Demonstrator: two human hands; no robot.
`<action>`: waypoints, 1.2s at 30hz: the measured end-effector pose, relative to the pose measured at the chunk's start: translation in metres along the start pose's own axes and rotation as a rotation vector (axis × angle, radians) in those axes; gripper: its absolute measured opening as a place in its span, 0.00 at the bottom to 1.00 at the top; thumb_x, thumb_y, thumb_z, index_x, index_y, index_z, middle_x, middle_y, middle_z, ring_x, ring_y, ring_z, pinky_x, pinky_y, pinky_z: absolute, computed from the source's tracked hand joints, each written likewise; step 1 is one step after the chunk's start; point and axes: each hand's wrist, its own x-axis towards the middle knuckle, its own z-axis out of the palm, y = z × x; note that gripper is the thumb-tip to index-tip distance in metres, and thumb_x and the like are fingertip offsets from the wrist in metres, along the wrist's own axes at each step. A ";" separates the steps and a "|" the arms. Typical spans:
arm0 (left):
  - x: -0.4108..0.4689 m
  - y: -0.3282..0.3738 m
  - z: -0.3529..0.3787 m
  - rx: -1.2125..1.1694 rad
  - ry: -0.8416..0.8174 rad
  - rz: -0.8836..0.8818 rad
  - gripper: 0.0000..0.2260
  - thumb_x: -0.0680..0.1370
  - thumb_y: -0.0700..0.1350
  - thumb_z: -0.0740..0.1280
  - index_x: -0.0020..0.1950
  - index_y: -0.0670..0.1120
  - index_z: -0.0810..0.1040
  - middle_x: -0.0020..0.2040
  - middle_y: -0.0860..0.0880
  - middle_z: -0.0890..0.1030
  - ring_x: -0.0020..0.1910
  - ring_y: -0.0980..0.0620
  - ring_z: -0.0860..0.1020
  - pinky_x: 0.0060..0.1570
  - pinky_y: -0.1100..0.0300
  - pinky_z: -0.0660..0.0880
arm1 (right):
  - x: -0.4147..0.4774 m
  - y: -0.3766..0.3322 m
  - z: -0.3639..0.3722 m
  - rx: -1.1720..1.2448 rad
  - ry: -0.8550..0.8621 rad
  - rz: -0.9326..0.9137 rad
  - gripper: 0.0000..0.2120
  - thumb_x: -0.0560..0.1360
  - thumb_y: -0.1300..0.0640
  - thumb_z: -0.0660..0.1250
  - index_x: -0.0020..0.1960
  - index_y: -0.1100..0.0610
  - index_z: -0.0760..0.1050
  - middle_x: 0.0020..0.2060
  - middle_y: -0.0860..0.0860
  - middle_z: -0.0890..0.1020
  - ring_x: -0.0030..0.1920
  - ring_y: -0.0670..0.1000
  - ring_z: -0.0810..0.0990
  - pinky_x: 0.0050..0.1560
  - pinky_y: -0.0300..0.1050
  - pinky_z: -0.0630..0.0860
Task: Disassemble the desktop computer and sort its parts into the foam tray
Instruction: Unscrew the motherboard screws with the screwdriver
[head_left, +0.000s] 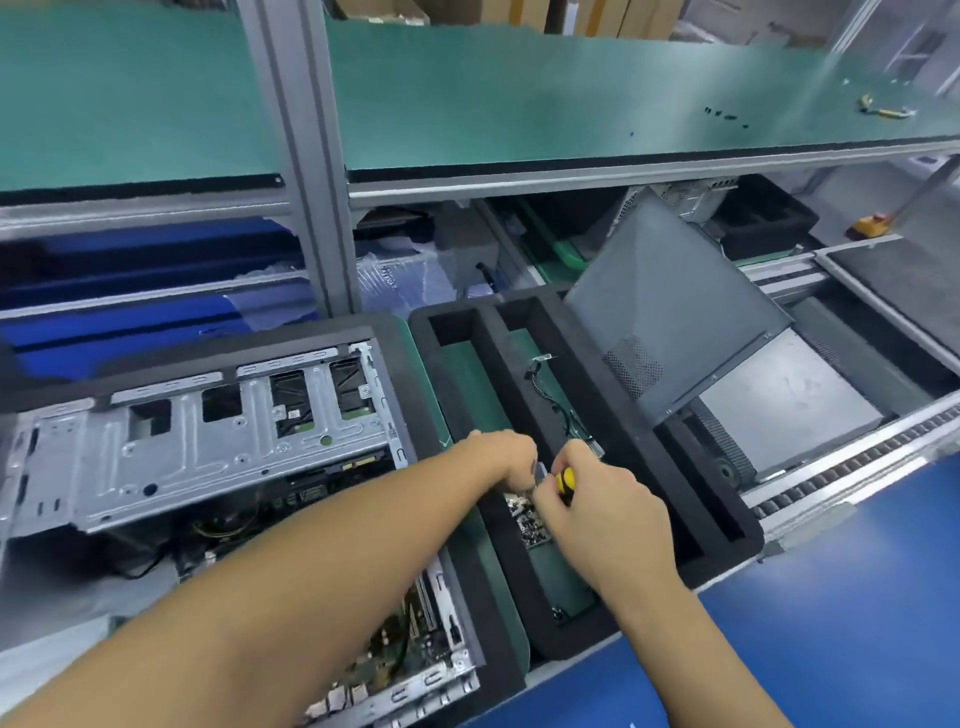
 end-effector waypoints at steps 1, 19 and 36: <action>-0.014 -0.006 -0.007 -0.060 0.073 0.028 0.07 0.77 0.44 0.61 0.40 0.51 0.73 0.39 0.51 0.74 0.43 0.47 0.74 0.43 0.55 0.71 | 0.001 -0.008 -0.004 0.010 0.025 -0.023 0.08 0.76 0.44 0.59 0.46 0.48 0.66 0.29 0.46 0.73 0.33 0.52 0.74 0.33 0.46 0.72; -0.173 -0.139 0.042 -0.619 0.023 0.196 0.15 0.72 0.36 0.67 0.33 0.55 0.79 0.30 0.58 0.80 0.29 0.63 0.76 0.34 0.68 0.74 | -0.010 -0.138 0.006 -0.046 -0.290 -0.601 0.08 0.77 0.45 0.58 0.46 0.48 0.62 0.35 0.49 0.71 0.37 0.58 0.70 0.36 0.48 0.65; -0.123 -0.118 0.108 -0.520 -0.250 0.262 0.02 0.77 0.42 0.72 0.46 0.46 0.80 0.36 0.49 0.79 0.28 0.60 0.77 0.31 0.64 0.77 | -0.020 -0.148 0.037 -0.362 -0.786 -0.395 0.11 0.76 0.61 0.62 0.57 0.58 0.75 0.43 0.56 0.81 0.34 0.56 0.79 0.30 0.40 0.70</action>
